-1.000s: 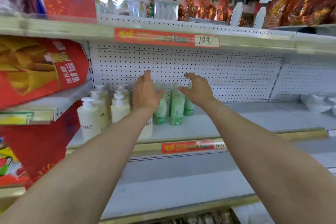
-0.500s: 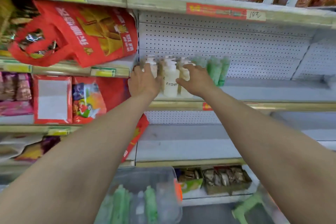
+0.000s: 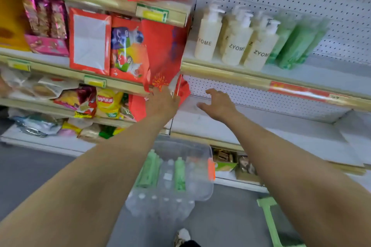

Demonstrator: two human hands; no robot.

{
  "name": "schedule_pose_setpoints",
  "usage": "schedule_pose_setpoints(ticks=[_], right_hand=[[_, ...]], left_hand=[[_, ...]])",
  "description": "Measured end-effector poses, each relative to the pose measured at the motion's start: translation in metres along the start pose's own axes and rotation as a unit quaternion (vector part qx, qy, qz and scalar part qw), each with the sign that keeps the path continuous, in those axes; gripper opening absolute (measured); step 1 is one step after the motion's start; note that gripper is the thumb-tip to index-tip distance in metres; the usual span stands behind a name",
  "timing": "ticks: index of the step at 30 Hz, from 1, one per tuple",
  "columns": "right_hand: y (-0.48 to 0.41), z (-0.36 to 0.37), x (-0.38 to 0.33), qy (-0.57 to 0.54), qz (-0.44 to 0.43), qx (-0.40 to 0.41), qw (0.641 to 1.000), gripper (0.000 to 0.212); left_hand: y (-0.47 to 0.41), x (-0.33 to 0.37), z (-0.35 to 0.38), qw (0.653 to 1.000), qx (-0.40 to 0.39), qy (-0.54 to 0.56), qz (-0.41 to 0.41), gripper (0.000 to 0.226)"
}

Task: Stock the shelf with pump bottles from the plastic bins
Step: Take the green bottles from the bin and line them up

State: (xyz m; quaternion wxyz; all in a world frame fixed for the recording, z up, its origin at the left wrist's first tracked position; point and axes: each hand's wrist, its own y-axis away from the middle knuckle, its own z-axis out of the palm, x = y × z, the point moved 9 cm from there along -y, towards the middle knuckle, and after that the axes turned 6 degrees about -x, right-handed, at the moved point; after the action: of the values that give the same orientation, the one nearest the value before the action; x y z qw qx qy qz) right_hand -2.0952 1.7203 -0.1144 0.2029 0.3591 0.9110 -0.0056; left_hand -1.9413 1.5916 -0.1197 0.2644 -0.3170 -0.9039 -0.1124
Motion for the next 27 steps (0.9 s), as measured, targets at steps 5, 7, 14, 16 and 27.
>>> schedule_pose_setpoints(ticks=[5,7,14,16,27], right_hand=[[-0.020,0.117,0.043,-0.027,0.029,-0.131,0.991,0.068],[-0.022,0.167,0.064,-0.028,0.046,-0.192,0.980,0.065],[-0.019,0.326,0.139,-0.100,0.140,-0.345,0.923,0.069],[-0.021,0.367,0.158,-0.122,0.166,-0.363,0.909,0.069],[-0.034,0.484,0.204,-0.186,0.236,-0.342,0.890,0.074]], left_hand=[[-0.004,-0.083,0.094,0.988,-0.103,0.025,-0.109,0.062],[0.000,-0.116,0.132,0.979,-0.134,0.026,-0.153,0.066],[0.039,-0.224,0.254,0.926,-0.207,0.057,-0.310,0.064],[0.039,-0.253,0.280,0.917,-0.204,0.061,-0.338,0.065],[0.021,-0.318,0.355,0.898,-0.184,0.072,-0.394,0.075]])
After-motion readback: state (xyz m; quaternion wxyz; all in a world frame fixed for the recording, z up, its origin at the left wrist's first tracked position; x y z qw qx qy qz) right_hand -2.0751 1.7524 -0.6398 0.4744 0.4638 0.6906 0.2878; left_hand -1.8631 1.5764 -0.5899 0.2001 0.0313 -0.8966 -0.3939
